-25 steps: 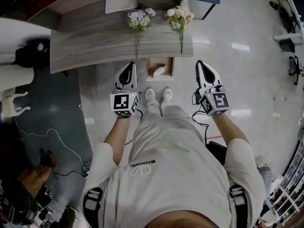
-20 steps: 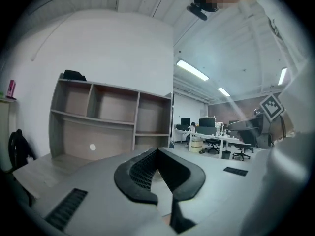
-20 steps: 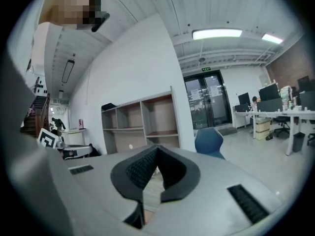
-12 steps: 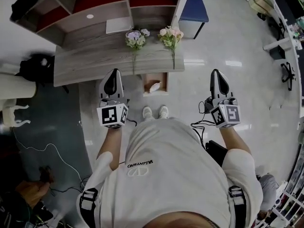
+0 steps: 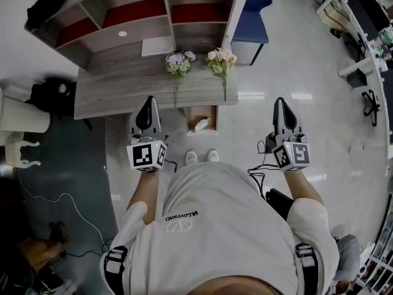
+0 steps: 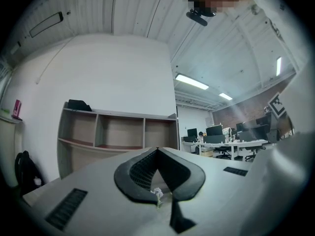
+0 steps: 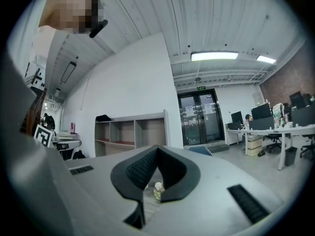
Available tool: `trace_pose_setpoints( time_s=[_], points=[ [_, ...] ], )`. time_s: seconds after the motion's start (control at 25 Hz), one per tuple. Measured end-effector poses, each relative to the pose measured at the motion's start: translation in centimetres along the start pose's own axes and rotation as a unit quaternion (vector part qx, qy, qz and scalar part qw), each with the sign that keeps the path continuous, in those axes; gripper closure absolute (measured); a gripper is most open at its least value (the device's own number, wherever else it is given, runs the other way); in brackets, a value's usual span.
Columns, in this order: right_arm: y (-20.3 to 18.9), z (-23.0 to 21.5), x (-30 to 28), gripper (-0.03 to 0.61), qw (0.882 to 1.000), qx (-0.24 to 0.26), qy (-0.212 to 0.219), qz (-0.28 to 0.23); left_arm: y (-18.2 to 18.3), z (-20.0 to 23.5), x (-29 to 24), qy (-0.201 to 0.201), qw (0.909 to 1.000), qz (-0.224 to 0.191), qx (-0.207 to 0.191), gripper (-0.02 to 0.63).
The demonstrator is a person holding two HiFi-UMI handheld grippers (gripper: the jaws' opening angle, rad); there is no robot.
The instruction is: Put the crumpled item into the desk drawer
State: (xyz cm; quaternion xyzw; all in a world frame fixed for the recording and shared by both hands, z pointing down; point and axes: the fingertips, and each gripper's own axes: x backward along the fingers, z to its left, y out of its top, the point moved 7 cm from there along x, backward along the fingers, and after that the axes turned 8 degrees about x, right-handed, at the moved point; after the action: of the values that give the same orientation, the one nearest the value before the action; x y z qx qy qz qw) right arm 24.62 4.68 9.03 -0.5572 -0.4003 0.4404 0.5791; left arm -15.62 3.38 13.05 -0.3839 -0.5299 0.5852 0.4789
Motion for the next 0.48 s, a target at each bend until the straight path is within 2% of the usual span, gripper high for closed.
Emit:
trace_pose_setpoints(
  time_s=[0.48],
  points=[
    [-0.3,1.3,0.0,0.578,1.000,-0.003,0.014,0.004,0.5,0.3,1.3,0.009,0.9999,-0.002,0.006,0.612]
  ],
)
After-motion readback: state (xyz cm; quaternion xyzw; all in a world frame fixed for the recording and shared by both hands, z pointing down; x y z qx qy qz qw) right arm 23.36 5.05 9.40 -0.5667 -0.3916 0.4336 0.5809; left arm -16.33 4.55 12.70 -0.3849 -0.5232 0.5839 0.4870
